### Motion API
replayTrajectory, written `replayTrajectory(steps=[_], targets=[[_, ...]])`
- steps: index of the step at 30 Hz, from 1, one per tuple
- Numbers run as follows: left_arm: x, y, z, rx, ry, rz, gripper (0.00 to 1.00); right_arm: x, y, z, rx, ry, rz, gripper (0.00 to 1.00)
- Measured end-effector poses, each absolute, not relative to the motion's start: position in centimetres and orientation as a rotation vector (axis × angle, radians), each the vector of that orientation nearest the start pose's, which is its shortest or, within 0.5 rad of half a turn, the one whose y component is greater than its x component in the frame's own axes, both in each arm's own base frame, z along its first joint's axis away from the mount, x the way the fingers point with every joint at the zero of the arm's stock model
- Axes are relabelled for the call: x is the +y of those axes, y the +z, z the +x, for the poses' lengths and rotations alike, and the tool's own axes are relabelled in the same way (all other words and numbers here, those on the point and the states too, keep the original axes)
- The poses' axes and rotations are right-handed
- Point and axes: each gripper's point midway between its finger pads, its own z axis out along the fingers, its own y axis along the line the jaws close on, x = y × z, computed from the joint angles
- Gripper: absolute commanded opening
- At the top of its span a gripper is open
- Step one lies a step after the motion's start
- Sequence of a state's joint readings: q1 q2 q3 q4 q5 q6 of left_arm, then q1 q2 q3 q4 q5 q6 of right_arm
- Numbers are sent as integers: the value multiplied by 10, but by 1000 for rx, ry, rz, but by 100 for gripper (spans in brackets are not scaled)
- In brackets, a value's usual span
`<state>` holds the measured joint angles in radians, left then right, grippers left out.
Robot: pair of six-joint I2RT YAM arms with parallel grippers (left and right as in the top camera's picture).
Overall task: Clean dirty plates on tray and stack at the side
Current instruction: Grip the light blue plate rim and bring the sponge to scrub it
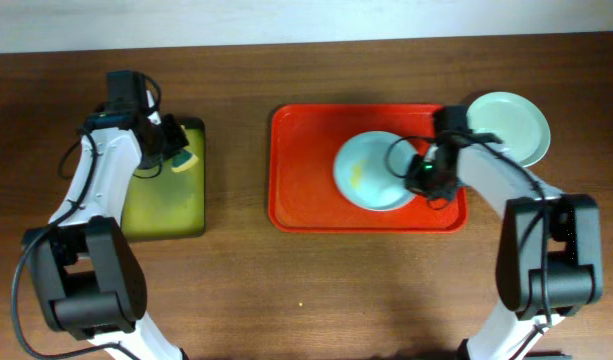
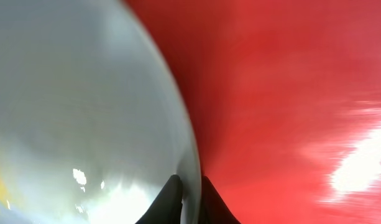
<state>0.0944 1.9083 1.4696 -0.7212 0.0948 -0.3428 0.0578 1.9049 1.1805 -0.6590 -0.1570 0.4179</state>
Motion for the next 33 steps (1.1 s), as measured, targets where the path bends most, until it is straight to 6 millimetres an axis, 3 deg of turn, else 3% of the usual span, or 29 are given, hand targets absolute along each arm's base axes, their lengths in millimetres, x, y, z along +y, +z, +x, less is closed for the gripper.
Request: replayTrajectory(steps=[1,2,3,6,8,9,10,13,16,18,21,22,25,30,33], targets=[[14,89,453,2690,-232,-520,0,69,5,372,2950,306,427,42],[1,89,453,2699,-254,-473,0,90,6,370,2957,312,335,66],[-9,89,453,2706,-266,-439,0,95,6,369,2958,304,306,76],[-41,90,453,2719,-304,-338,0,92,11,376,2940,281,302,75],[-52,90,452,2724,-315,-306,0,67,12,387,2901,267,380,64],[-57,90,451,2727,-318,-290,0,51,15,403,2842,295,403,61],[-64,90,451,2728,-322,-270,0,47,16,408,2820,323,392,61],[-98,93,450,2718,-348,-164,0,62,18,409,2817,378,346,54],[-121,95,448,2709,-371,-94,0,73,12,395,2877,402,409,50],[-122,95,448,2709,-371,-93,0,73,10,389,2903,405,448,38],[-121,95,448,2708,-371,-94,0,74,9,389,2902,409,477,8],[-122,95,448,2709,-372,-91,0,74,9,391,2894,413,482,4],[-134,95,445,2712,-380,-54,0,76,7,394,2889,424,448,4],[-188,95,426,2717,-424,110,0,84,7,395,2894,461,249,4],[-223,78,415,2737,-446,205,0,93,7,393,2891,506,62,4]])
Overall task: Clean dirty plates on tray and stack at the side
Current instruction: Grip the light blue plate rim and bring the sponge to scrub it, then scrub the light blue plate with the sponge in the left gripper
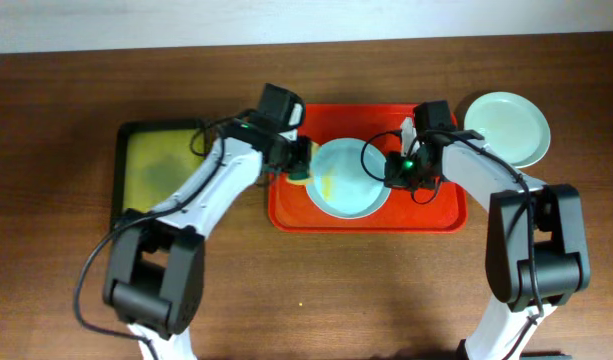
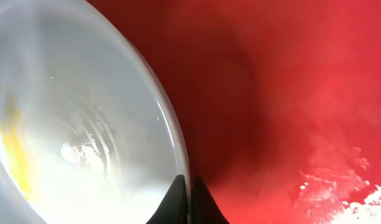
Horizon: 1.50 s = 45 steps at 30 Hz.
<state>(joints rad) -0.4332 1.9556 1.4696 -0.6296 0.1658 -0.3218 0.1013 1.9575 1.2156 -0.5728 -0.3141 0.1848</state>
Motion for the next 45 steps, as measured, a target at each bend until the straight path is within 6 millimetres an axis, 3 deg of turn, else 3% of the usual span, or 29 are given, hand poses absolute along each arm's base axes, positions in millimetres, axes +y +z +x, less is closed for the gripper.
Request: replayTrajectory(steps=[2,5,9,16,21,27,30,32,35,38,42,45], targets=[[-243,68,409,2745,-459,250,0,99,7,391,2888,512,-44,4],[-269,74,406,2694,-499,313,0,105,7,389,2884,521,-108,4],[-283,77,408,2669,-545,254,0,105,7,391,2879,525,-93,4],[-305,38,386,2763,-515,255,0,105,7,393,2875,531,-51,4],[-283,19,396,2760,-296,180,0,106,7,393,2875,532,-51,4],[-234,23,409,2695,98,113,0,106,7,394,2872,537,-53,4],[-237,39,418,2671,103,105,0,107,8,394,2869,538,-56,4],[-260,50,424,2676,-74,115,0,107,8,394,2869,538,-52,4],[-287,46,411,2744,-294,144,0,107,8,395,2868,538,-54,4],[-297,23,397,2822,-344,163,0,107,8,395,2867,537,-54,4],[-287,19,392,2861,-260,156,0,107,8,395,2867,537,-55,4],[-252,18,386,2870,29,143,0,107,8,395,2867,538,-54,4]])
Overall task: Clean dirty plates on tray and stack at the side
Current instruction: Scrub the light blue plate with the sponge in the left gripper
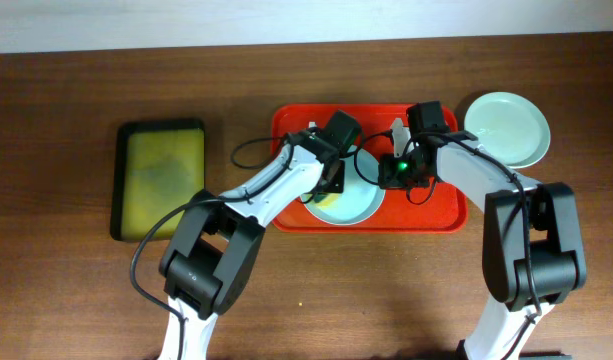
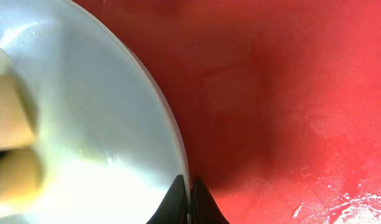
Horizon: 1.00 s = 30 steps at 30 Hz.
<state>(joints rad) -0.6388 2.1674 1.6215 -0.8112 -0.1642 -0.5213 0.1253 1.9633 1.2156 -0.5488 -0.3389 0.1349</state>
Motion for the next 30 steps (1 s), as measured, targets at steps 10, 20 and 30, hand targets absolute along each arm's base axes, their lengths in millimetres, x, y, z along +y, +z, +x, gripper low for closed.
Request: replayTrajectory(steps=[10,20,30], targets=[[-292,25,378,2855,-175,189,0,108,7,395,2866,539,-54,4],[-302,20,335,2952,-131,353,0,108,7,394,2872,543,-54,4],[-252,45,443,2596,62,113,0,107,7,394,2872,538,-53,4]])
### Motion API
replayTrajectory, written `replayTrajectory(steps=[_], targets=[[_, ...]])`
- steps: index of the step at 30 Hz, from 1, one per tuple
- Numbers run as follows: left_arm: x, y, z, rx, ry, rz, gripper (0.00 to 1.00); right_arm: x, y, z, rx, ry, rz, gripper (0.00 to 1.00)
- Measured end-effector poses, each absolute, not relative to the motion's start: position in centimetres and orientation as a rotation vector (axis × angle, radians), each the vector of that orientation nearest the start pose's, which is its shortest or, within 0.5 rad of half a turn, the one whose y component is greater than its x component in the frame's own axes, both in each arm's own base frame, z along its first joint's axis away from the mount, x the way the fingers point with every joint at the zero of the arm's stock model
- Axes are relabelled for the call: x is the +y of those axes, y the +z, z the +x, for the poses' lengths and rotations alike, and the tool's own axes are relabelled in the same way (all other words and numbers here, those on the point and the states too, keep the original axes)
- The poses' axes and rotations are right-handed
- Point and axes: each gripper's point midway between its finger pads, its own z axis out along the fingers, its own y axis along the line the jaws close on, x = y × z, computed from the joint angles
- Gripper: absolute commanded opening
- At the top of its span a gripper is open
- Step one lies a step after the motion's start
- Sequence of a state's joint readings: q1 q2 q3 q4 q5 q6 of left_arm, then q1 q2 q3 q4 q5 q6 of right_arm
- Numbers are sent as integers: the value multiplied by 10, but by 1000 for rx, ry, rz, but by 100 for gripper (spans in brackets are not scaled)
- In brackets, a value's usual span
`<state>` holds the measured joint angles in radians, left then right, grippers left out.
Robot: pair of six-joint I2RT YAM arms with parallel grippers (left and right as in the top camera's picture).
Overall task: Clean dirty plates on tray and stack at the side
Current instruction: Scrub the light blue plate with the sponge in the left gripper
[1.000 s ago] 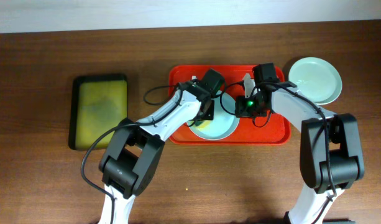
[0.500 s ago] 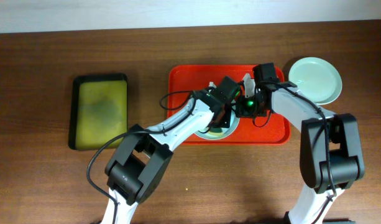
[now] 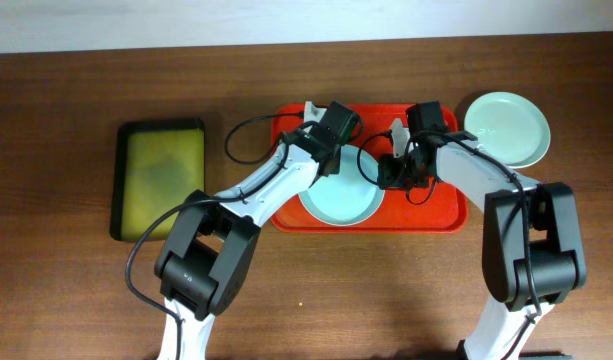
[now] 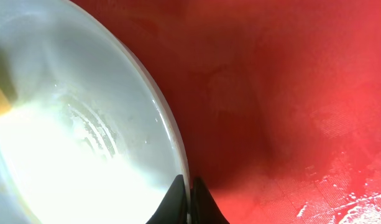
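A pale blue-green plate (image 3: 341,200) lies on the red tray (image 3: 431,215). My right gripper (image 3: 388,172) is shut on the plate's right rim; in the right wrist view its fingertips (image 4: 187,185) pinch the edge of the plate (image 4: 84,118) above the tray (image 4: 289,93). My left gripper (image 3: 326,160) hangs over the plate's far edge, shut on a yellow sponge, of which only a corner shows. The plate's surface looks wet with faint streaks. A second, clean plate (image 3: 506,128) sits off the tray at the far right.
A dark tray with a yellow-green pad (image 3: 161,178) lies at the left of the wooden table (image 3: 306,290). Both arms cross over the red tray, and cables trail near its far edge.
The left gripper with the sponge has moved from the plate's middle toward its far rim. The yellow smear on the plate no longer shows. The right gripper still pinches the rim.
First the left gripper held the sponge over the yellow-green pad while the right gripper pinched the smeared plate's rim. Then the sponge was at the plate's left edge, the plate further left on the tray. Later it lay on the plate's middle; now the plate looks wiped.
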<state>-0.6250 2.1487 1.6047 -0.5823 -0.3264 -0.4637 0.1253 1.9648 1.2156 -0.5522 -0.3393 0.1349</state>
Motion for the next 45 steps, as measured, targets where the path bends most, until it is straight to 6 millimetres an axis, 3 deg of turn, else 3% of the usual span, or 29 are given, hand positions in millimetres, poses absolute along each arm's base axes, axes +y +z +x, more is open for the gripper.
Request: replayTrajectory(steps=[4,8,10,12,15,18,24,29,37,45], targets=[[-275,43,435,2637,-103,157,0,107,7,394,2872,538,-52,4],[-263,25,397,2813,-53,210,0,107,7,394,2871,537,-52,4],[-259,23,391,2842,-39,217,0,107,7,394,2871,537,-53,4],[-263,24,394,2827,-57,215,0,107,7,394,2871,537,-52,4],[-287,33,410,2735,-178,219,0,107,7,394,2872,537,-52,4],[-302,33,399,2744,-211,239,0,107,7,394,2872,537,-53,4],[-288,22,370,2865,-121,263,0,107,7,394,2873,537,-53,4],[-294,28,388,2779,-134,238,0,107,6,393,2875,537,-51,4],[-258,40,426,2639,75,119,0,107,6,393,2876,537,-52,4],[-277,27,417,2699,-59,158,0,107,6,392,2880,537,-51,4]])
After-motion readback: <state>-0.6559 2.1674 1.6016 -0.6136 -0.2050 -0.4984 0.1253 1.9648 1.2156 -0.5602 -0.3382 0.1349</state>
